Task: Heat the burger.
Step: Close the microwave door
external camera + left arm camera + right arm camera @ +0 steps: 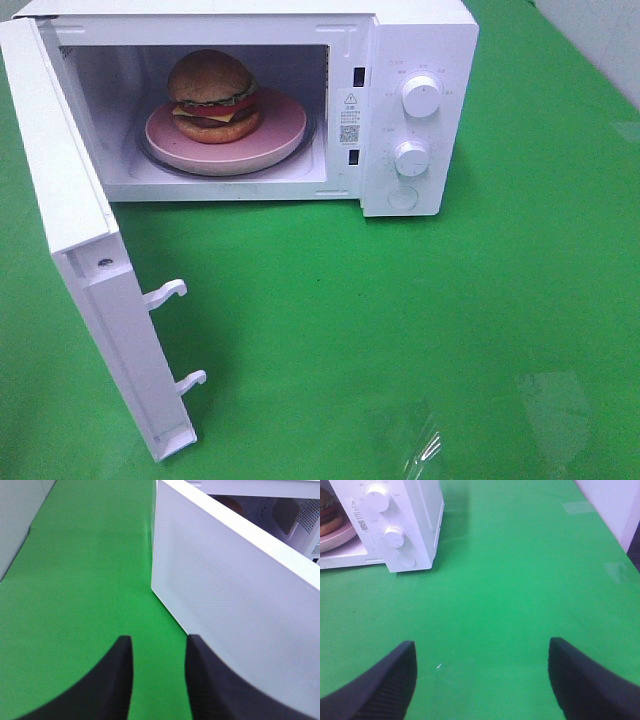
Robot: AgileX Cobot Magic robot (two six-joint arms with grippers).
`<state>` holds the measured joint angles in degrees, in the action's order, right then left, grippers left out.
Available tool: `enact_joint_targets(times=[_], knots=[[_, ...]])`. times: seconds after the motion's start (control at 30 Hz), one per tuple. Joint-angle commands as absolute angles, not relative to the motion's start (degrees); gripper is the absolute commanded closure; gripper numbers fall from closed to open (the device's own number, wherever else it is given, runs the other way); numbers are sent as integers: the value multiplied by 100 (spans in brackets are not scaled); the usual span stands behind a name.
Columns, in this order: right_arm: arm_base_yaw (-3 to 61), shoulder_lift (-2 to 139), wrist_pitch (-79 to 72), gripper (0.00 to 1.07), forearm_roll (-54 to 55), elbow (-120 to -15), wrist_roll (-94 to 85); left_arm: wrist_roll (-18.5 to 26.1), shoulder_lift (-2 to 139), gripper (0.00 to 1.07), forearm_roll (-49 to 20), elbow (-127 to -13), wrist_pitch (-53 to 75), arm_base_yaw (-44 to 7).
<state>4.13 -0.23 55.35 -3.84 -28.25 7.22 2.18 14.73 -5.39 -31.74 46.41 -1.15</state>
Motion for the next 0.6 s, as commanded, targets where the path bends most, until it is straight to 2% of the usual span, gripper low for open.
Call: enact_joint_targets(times=[0.03, 0.2, 0.4, 0.6], knots=[[384, -166, 5506, 38, -390, -2813, 751, 212, 1977, 107, -567, -3197, 4125, -115], [384, -166, 5506, 38, -390, -2813, 751, 218, 2355, 107, -573, -3105, 3415, -115], [384, -166, 5506, 38, -390, -2813, 751, 218, 2825, 107, -579, -2584, 1730, -115], [384, -166, 5506, 38, -390, -2813, 751, 218, 3105, 107, -579, -2120, 728, -115]])
